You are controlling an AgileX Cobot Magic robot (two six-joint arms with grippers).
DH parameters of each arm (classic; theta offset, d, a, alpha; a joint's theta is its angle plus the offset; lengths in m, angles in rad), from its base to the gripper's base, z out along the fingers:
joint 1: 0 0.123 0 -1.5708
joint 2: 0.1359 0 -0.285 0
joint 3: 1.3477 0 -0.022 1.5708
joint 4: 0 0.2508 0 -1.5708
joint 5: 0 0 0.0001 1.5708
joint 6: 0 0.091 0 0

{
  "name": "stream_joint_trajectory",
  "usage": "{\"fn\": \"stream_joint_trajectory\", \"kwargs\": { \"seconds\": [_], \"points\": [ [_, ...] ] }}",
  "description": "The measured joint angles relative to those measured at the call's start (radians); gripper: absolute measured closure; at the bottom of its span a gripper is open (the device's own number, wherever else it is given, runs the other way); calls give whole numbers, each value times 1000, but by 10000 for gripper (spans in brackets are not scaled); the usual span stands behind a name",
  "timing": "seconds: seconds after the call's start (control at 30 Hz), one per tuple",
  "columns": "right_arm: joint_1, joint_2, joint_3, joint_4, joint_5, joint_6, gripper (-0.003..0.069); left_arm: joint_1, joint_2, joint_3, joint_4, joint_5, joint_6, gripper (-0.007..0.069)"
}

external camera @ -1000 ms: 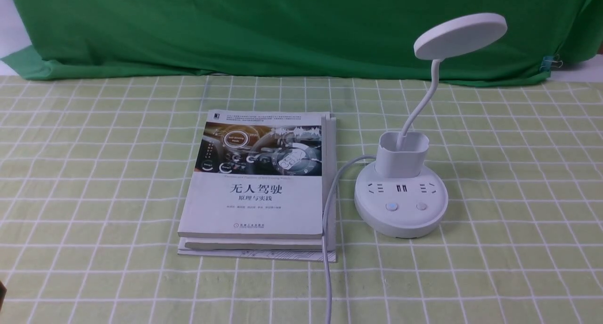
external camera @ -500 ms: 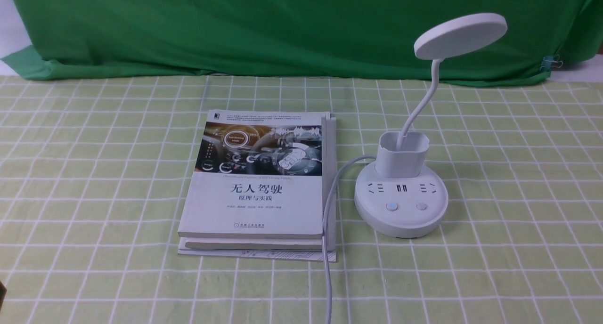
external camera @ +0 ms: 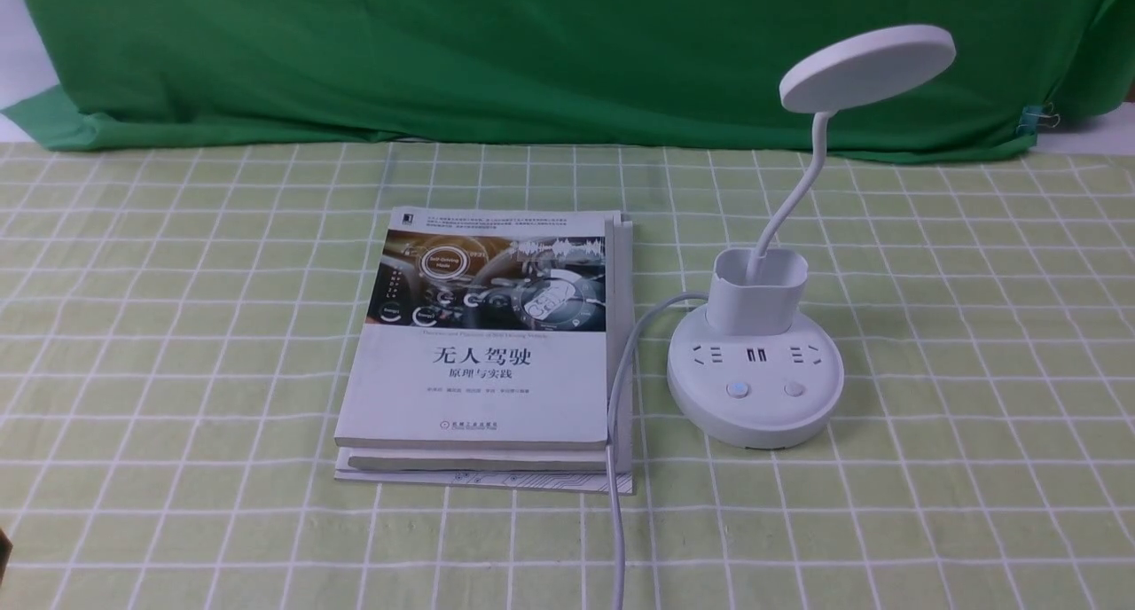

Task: Turn on the table lamp on the green coffee tablecloth with your hand.
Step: 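Press the button on the base of the white desk lamp with the right gripper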

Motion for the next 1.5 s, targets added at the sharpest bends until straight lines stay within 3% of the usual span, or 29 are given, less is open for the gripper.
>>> {"fn": "stream_joint_trajectory", "kwargs": {
  "seconds": [0.17,0.27,0.4,0.53,0.67,0.83,0.97,1.5],
  "points": [
    [7,50,-60,1,123,-57,543,0,0,0,0,0,0,622],
    [37,223,-236,2,329,-228,611,0,0,0,0,0,0,622],
    [74,523,-468,2,616,-391,627,0,0,0,0,0,0,622],
    [88,838,-635,3,797,-494,627,0,0,0,0,0,0,622],
    [122,1042,-734,0,828,-518,627,0,0,0,0,0,0,622],
    [269,1345,-925,-51,813,-530,627,0,0,0,1,0,0,622],
    [323,1515,-1054,-71,810,-530,627,0,0,0,1,0,0,622],
    [354,1851,-1280,-106,834,-521,627,0,0,0,1,0,0,622]
  ]
}}
